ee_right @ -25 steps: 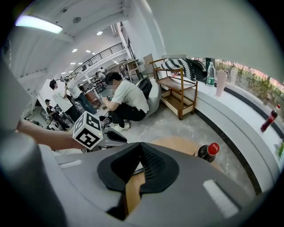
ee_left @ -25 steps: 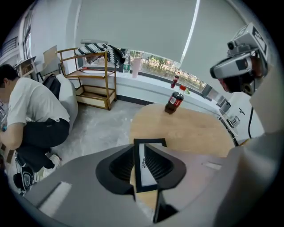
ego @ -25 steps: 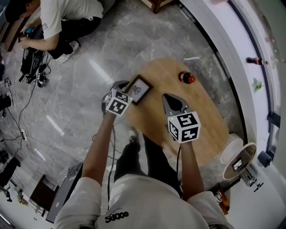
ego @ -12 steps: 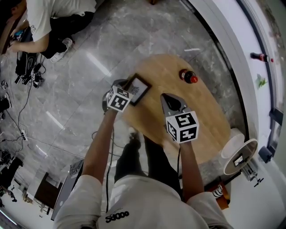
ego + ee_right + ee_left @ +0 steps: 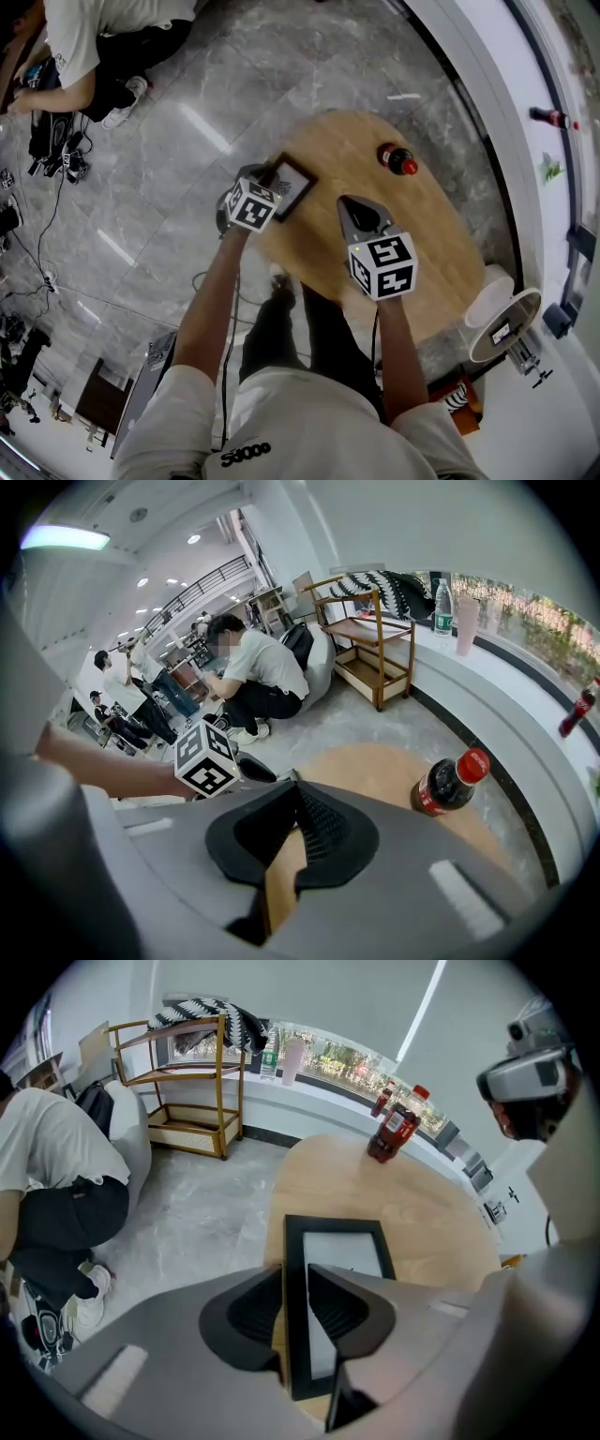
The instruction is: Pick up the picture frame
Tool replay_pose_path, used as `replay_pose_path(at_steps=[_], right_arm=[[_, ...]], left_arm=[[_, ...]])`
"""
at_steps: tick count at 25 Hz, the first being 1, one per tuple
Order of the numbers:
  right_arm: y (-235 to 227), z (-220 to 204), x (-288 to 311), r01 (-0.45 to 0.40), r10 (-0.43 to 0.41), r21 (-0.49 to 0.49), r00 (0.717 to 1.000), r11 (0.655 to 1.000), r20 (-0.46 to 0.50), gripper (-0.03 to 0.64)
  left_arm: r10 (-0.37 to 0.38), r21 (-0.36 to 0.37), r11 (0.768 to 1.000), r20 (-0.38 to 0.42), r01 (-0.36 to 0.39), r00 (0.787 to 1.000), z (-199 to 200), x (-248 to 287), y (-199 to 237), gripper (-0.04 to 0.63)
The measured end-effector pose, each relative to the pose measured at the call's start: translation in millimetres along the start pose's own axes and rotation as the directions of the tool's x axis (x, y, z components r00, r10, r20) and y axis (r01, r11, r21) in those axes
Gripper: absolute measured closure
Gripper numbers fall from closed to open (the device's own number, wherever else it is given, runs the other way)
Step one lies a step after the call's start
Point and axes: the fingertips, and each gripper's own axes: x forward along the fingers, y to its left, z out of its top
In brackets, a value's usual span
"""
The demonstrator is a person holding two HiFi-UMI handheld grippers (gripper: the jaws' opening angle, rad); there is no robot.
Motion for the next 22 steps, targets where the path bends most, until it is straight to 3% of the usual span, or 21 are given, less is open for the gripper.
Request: replay_pose_path(at_steps=[15, 22], right_arm=[[-2, -3, -8, -0.002, 0.002, 0.006, 1.000, 1.000, 0.002, 0.614], [-2, 4, -18, 0.004, -0.003, -0.011, 1.000, 1.000, 0.025, 0.614]], left_arm=[[0.043, 0.013, 0.999, -0.016, -0.043, 0.999, 0, 5, -1, 0.514], [0.063, -0.015, 0.998, -0.011, -0.063, 0.998, -1, 0, -3, 0.520]])
